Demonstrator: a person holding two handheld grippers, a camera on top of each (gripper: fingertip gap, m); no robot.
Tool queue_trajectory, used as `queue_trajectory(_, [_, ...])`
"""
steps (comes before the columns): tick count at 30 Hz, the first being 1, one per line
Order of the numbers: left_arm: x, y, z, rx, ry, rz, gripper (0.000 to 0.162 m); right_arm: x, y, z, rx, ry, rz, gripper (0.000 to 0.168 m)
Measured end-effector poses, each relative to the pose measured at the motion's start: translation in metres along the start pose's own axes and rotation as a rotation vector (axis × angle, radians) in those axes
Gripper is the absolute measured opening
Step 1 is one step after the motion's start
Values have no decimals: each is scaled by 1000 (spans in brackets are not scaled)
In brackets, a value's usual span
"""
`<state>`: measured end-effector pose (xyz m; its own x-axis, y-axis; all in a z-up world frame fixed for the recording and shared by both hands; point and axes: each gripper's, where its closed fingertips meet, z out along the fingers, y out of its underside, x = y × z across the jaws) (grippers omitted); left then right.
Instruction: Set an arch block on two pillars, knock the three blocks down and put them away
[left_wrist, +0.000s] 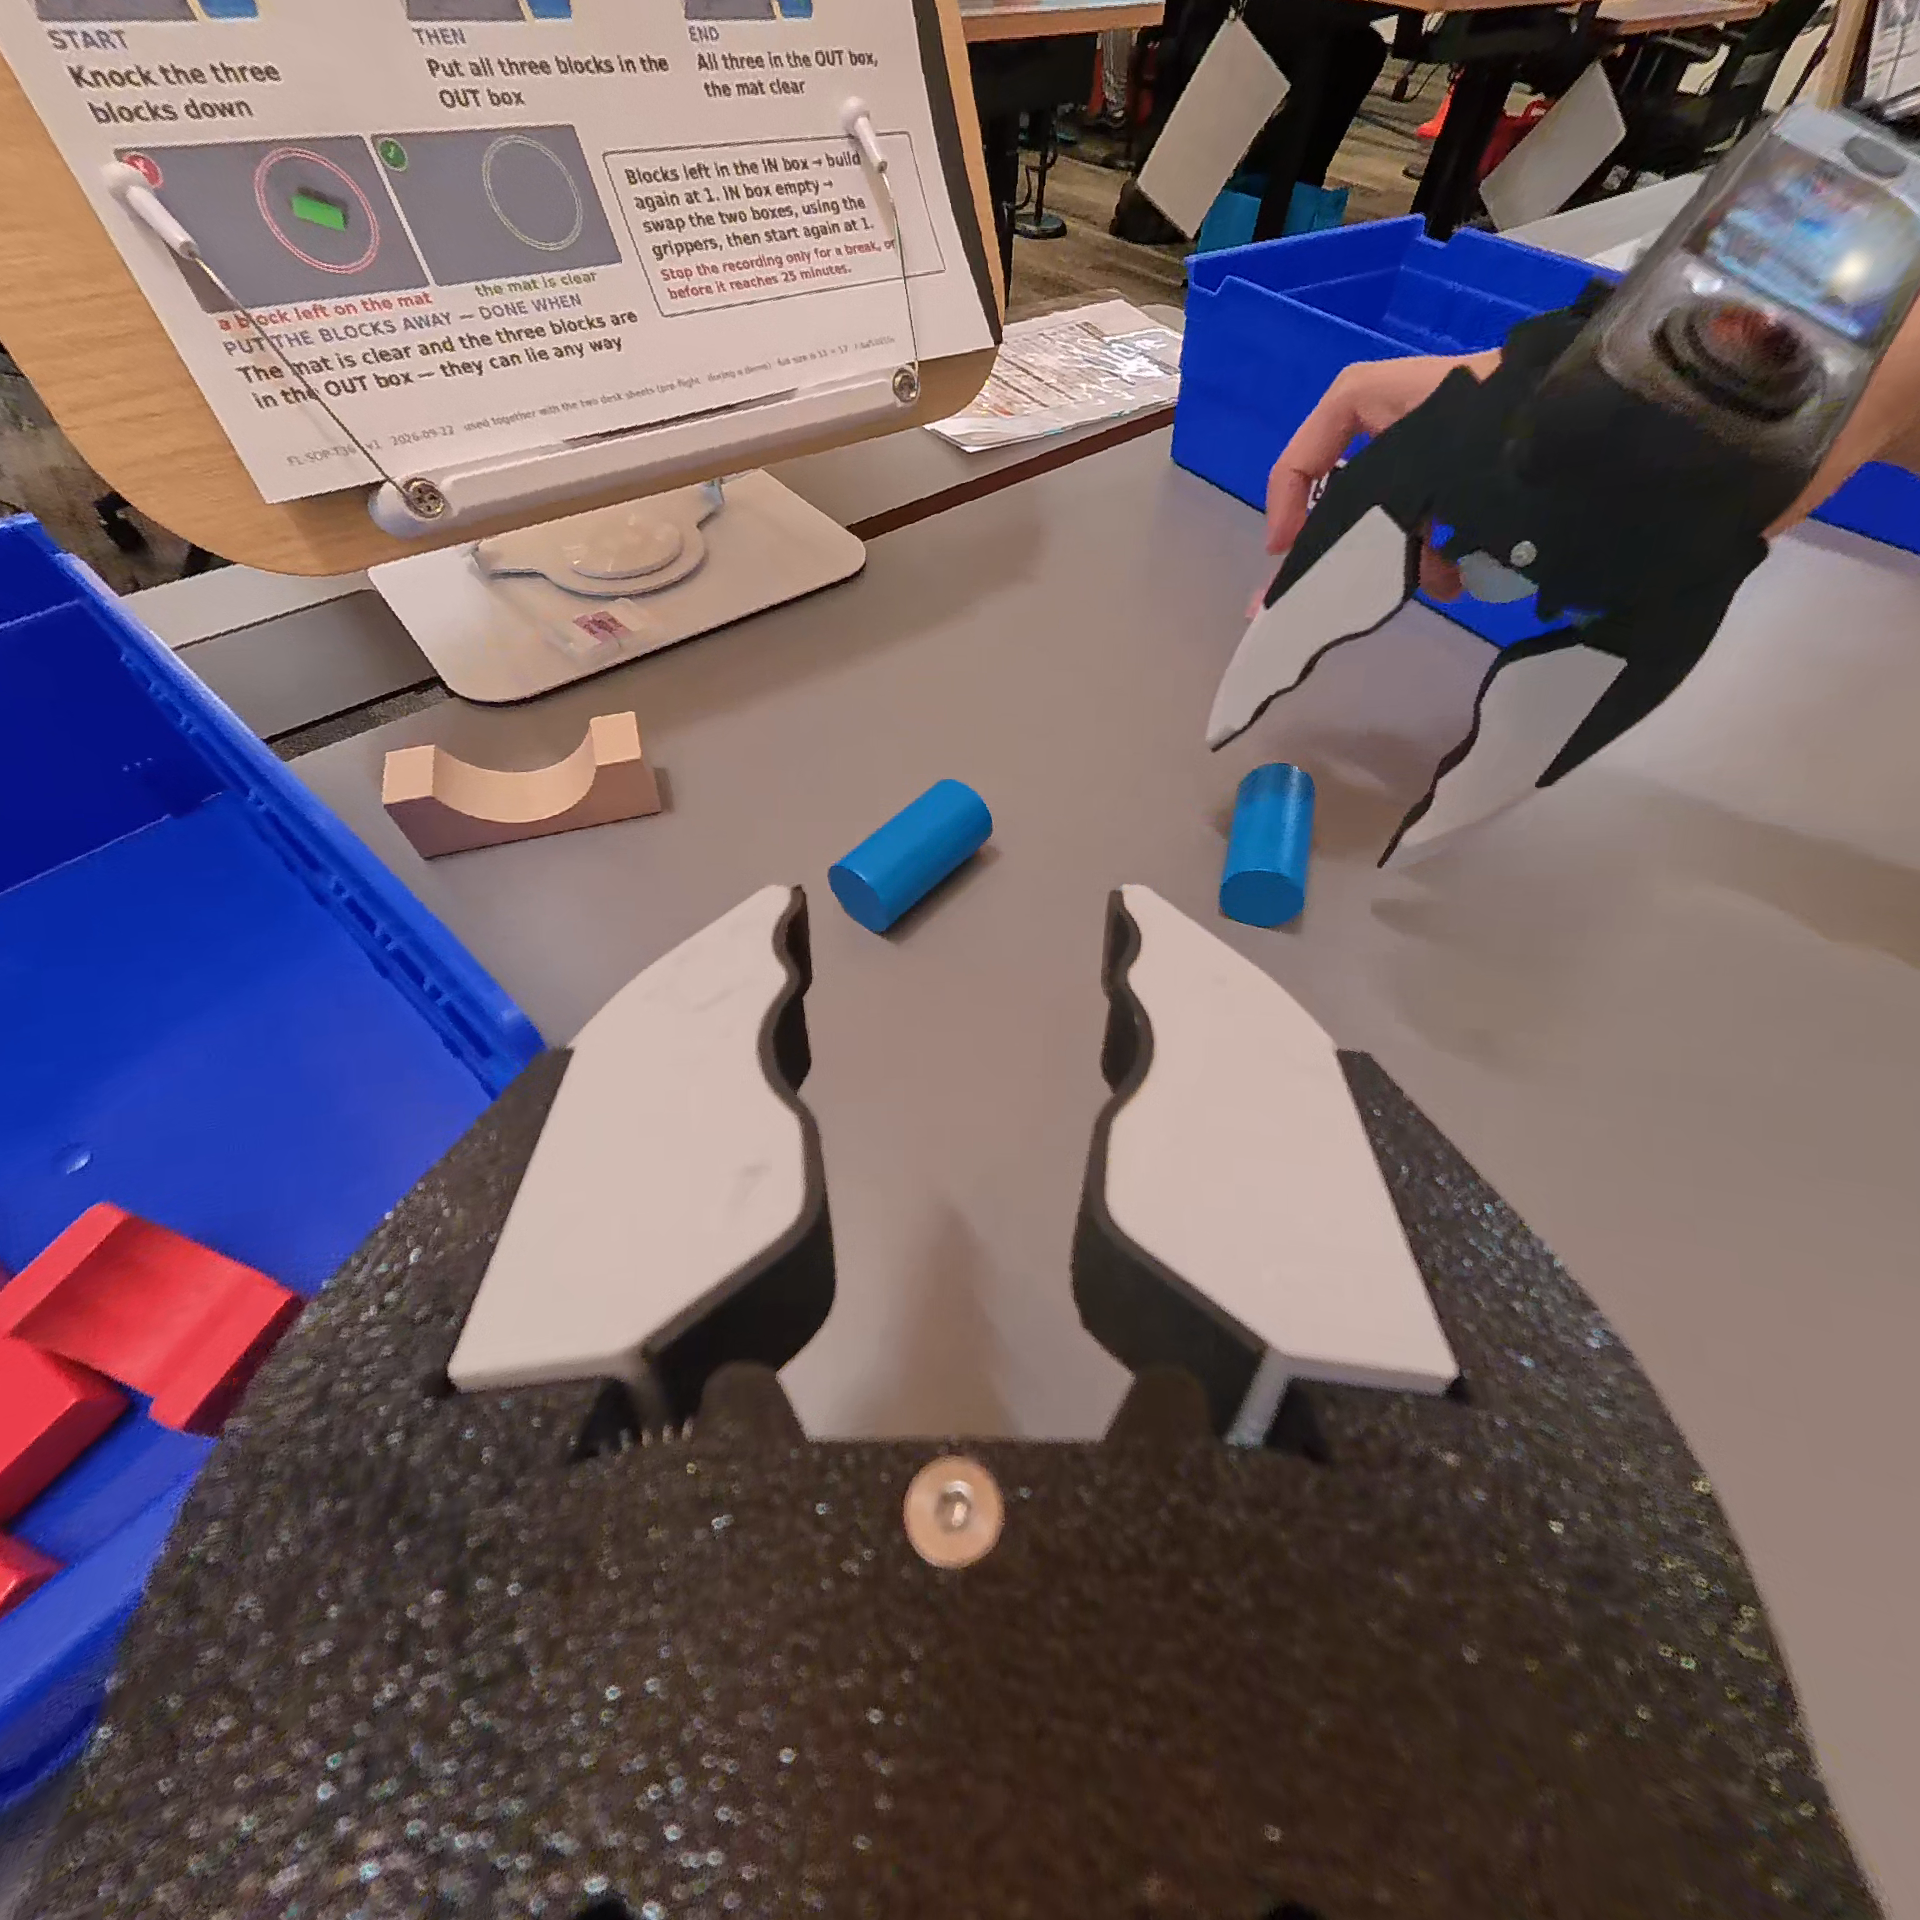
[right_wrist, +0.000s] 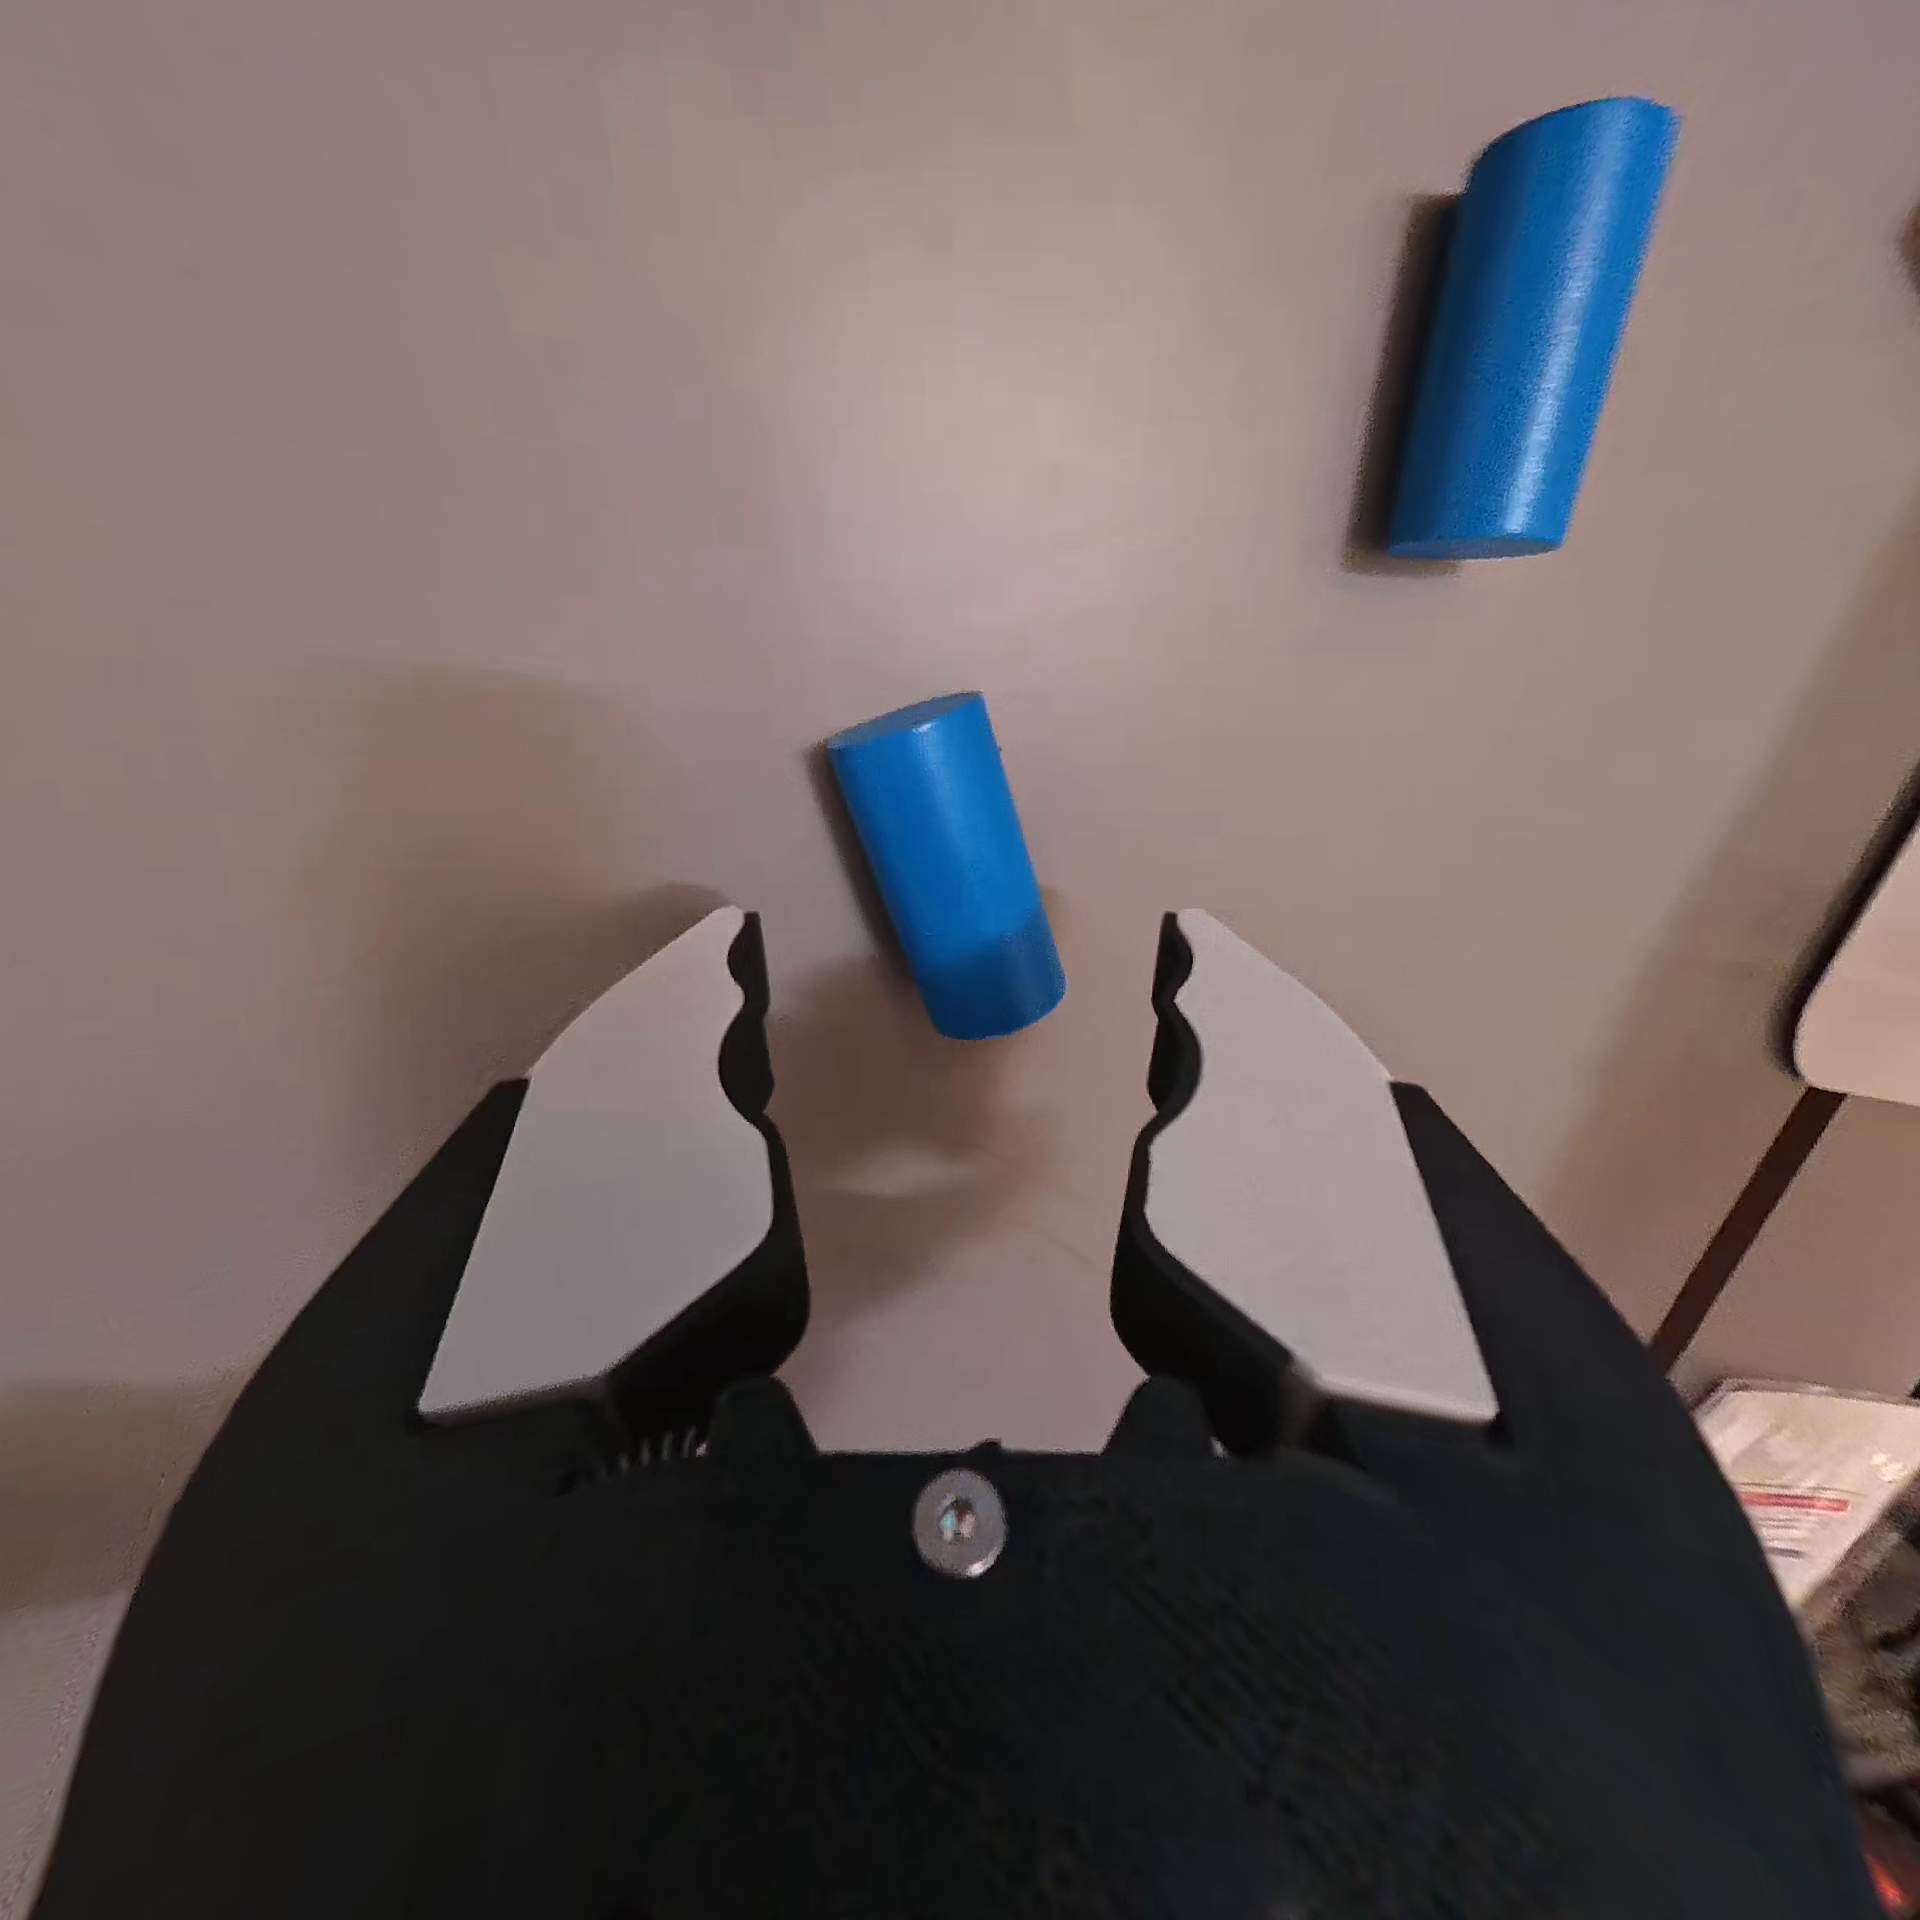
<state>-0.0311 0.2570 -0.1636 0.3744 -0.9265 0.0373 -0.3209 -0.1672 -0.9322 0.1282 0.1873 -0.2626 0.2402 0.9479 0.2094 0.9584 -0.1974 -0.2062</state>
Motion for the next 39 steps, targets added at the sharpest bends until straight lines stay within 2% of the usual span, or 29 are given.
queue_trajectory(1, [1,1,1,-3,6,-3,53,1,3,2,-19,9,-33,68])
queue_trajectory(3, [4,1,2,-6,21,-7,53,1,8,4,-50,-1,-71,57])
queue_trajectory(8, [8,4,8,-31,38,7,54,-7,14,20,-92,-121,-74,57])
queue_trajectory(9, [8,5,8,-34,34,10,54,-8,16,23,-106,-136,-78,50])
queue_trajectory(10, [8,5,7,-34,31,14,54,-8,12,24,-83,-145,-64,35])
queue_trajectory(13, [5,6,5,-33,21,18,53,-8,7,22,-49,-138,-40,34])
queue_trajectory(16, [2,6,6,-28,20,-7,53,-2,11,-2,-9,-95,25,34])
queue_trajectory(19, [4,8,8,-36,31,-10,53,17,27,-56,84,-3,207,34])
queue_trajectory(21, [4,10,9,-45,22,4,53,37,61,-99,91,118,398,34])
queue_trajectory(24, [6,9,10,-47,24,7,53,58,157,-144,0,314,791,34])
queue_trajectory(27, [10,9,11,-53,39,17,53,28,262,-144,-200,340,1221,34])
queue_trajectory(29, [10,9,10,-51,31,27,53,2,306,-130,-251,334,1422,34])
queue_trajectory(32, [12,9,10,-44,44,12,53,-29,337,-106,-277,270,1576,34])
queue_trajectory(36, [11,16,16,-71,51,-1,53,-41,355,-94,-336,300,1576,34])
queue_trajectory(39, [15,19,22,-73,76,-22,52,-47,362,-95,-437,316,1503,38])
